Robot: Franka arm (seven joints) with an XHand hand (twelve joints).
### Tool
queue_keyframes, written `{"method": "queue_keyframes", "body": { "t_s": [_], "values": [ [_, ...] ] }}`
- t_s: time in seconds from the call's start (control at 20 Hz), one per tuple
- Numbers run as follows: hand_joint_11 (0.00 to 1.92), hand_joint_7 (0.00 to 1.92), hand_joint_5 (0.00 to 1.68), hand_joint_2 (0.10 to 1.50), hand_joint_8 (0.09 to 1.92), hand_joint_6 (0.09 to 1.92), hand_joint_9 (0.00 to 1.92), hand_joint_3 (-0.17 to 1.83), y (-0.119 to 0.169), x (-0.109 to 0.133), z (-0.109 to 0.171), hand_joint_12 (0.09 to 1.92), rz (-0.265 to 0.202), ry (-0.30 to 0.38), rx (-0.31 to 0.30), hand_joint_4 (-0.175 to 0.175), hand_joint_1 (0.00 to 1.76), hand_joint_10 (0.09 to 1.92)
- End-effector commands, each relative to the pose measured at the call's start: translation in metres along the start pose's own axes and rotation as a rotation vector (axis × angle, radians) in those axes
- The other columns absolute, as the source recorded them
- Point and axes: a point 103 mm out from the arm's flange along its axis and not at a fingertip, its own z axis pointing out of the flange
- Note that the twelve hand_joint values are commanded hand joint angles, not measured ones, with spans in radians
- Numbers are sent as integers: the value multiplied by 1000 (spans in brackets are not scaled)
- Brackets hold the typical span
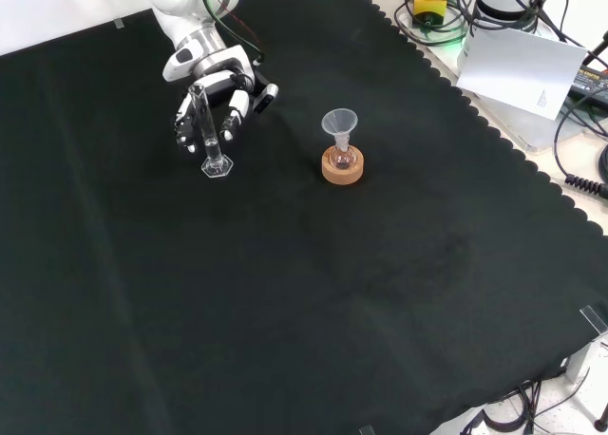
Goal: Pick up the graduated cylinder.
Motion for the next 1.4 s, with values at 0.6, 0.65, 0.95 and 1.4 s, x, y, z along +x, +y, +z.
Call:
{"method": "queue_keyframes", "body": {
  "t_s": [0.6,0.65,0.95,1.4],
  "values": [
    [755,646,654,1060,554,433,921,-175,5,3,9,1080,2,44,-62,-22,1047,348],
    [762,648,651,1061,554,447,925,-175,5,3,9,1074,1,50,-68,-22,1047,343],
    [775,656,654,1070,556,479,939,-175,4,2,7,1068,3,66,-85,-21,1044,334],
    [1126,975,901,1151,717,993,1235,-39,2,7,0,872,16,5,-91,-105,1165,215]
  ]
}}
